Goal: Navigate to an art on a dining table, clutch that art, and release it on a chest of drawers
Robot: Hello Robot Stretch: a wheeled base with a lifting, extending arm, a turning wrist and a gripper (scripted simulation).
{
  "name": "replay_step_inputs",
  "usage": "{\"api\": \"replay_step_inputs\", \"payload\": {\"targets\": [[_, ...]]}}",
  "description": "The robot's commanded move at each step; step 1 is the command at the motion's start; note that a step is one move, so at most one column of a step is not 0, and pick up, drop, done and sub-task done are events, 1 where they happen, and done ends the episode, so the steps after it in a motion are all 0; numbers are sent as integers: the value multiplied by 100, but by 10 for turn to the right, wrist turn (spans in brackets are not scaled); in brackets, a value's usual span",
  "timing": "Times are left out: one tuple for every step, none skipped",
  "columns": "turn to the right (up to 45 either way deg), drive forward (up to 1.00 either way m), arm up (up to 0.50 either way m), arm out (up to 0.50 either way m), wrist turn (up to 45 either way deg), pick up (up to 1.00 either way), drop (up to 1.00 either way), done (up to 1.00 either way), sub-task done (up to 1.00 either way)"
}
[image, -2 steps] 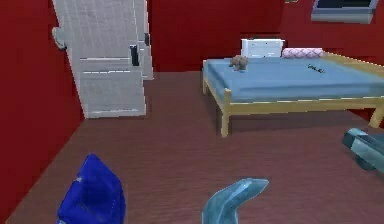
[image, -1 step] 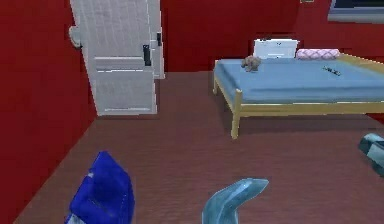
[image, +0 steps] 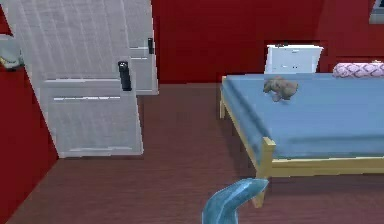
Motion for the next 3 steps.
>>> {"api": "replay_step_inputs", "payload": {"targets": [[0,100,0,0,0,0,0,0,0],[0,100,0,0,0,0,0,0,0],[0,80,0,0,0,0,0,0,0]]}}
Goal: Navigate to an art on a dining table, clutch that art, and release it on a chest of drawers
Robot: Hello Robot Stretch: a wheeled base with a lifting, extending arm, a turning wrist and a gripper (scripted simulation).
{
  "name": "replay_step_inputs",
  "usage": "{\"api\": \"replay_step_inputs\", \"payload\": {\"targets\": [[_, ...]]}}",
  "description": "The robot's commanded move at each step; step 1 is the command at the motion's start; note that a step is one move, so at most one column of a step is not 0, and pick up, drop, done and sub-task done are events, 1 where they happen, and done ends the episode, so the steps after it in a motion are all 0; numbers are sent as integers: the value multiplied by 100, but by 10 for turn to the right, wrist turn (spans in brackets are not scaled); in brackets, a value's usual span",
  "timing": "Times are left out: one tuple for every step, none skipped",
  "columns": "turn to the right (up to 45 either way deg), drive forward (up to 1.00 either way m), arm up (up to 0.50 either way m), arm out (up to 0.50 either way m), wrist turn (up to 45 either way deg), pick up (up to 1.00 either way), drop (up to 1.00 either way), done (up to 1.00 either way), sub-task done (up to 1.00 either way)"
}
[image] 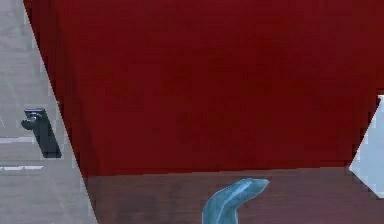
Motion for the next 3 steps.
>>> {"api": "replay_step_inputs", "payload": {"targets": [[330,0,0,0,0,0,0,0,0],[0,55,0,0,0,0,0,0,0],[390,0,0,0,0,0,0,0,0]]}}
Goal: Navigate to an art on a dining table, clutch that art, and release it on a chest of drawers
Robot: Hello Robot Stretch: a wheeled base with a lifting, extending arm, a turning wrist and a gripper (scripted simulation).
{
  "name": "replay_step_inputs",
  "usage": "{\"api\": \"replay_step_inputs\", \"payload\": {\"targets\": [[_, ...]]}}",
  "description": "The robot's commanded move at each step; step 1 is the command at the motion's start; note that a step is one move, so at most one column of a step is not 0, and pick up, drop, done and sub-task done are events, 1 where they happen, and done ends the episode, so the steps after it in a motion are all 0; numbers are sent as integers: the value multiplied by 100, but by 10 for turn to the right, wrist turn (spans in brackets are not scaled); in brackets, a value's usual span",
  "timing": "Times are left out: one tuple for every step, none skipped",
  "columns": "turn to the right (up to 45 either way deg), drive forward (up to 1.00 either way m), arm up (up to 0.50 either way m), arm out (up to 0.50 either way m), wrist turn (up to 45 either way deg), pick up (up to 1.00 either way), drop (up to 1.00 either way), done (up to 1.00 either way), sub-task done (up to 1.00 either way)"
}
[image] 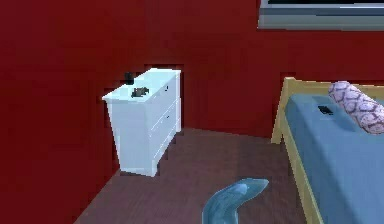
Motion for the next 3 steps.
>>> {"api": "replay_step_inputs", "payload": {"targets": [[0,100,0,0,0,0,0,0,0],[30,0,0,0,0,0,0,0,0],[450,0,0,0,0,0,0,0,0]]}}
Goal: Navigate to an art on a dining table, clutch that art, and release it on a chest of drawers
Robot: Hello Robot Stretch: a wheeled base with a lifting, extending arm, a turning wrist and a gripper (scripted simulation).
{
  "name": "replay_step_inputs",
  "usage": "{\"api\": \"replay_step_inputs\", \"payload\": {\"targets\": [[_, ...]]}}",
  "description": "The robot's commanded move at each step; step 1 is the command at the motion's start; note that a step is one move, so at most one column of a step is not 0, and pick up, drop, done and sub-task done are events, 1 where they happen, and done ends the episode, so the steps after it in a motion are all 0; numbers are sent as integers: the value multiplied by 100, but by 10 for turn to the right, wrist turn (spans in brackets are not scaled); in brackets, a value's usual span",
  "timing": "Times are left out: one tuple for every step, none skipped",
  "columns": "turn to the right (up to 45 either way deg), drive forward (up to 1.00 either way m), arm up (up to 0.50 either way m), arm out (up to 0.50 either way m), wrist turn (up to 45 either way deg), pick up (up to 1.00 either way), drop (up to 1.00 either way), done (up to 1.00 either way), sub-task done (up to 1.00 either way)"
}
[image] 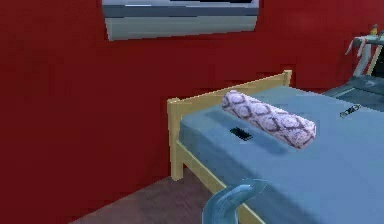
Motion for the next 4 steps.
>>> {"api": "replay_step_inputs", "payload": {"targets": [[90,0,0,0,0,0,0,0,0],[0,20,0,0,0,0,0,0,0],[-450,0,0,0,0,0,0,0,0],[-30,0,0,0,0,0,0,0,0]]}}
